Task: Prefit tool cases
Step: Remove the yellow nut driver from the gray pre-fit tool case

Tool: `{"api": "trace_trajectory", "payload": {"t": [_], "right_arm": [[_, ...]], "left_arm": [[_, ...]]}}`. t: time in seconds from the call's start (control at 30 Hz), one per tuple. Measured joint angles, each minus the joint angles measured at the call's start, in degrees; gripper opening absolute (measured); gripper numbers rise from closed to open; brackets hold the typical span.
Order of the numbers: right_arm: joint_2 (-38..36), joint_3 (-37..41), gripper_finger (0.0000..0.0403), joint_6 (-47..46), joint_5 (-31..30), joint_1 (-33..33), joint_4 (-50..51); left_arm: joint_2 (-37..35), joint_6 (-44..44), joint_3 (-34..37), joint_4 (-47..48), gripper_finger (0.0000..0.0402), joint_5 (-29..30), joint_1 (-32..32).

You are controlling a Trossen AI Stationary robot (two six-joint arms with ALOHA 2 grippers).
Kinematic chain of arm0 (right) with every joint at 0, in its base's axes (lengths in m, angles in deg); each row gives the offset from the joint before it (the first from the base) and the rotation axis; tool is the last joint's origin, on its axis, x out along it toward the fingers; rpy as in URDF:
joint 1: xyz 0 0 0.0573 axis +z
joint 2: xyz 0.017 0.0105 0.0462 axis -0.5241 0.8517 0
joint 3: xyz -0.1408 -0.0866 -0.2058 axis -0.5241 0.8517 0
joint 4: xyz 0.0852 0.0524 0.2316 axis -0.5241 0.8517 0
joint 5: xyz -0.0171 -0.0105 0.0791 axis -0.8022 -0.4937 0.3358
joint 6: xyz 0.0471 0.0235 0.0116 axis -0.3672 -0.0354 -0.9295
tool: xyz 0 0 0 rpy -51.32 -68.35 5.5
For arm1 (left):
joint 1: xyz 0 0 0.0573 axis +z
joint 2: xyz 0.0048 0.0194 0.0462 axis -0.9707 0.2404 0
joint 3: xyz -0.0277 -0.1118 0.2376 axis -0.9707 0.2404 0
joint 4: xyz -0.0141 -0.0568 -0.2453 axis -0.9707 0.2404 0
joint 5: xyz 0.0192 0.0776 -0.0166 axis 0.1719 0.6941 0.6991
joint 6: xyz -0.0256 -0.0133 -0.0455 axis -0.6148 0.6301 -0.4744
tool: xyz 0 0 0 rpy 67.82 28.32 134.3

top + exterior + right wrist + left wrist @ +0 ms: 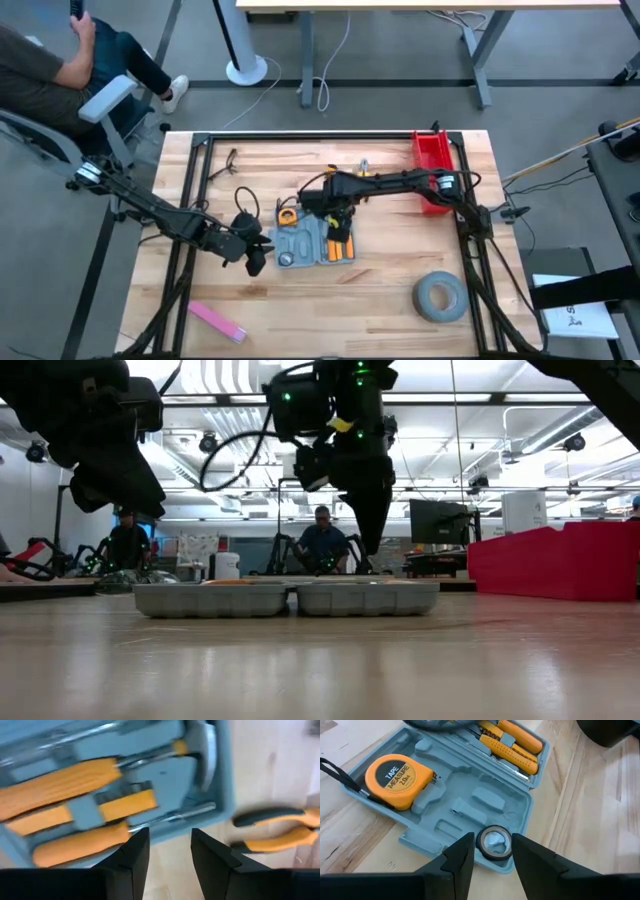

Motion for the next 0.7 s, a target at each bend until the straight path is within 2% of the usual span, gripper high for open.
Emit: {"api": "trace_trajectory", "payload": {"t": [0.2, 0.47, 0.6, 0.7], "right_arm": [[0.2, 0.1, 0.0132, -0.2, -2.0, -0.3, -4.6], [0.3, 0.1, 0.0121, 1.6, 2.8, -0.5, -2.6], [0.3, 0.2, 0.0114, 1.6, 2.3, -0.5, -2.7], [0.3, 0.3, 0.011, -1.4, -0.2, -1.8, -3.0]], "left_arm": [[0.0, 0.0, 0.0, 0.0, 0.0137, 0.0, 0.0], [0.0, -0.2, 0.0, 0.0, 0.0137, -0.9, 0.0], [0.0, -0.2, 0.0, 0.0, 0.0137, -0.8, 0.0], [0.0, -0.2, 0.0, 0.0, 0.0137, -0.4, 0.0]]}}
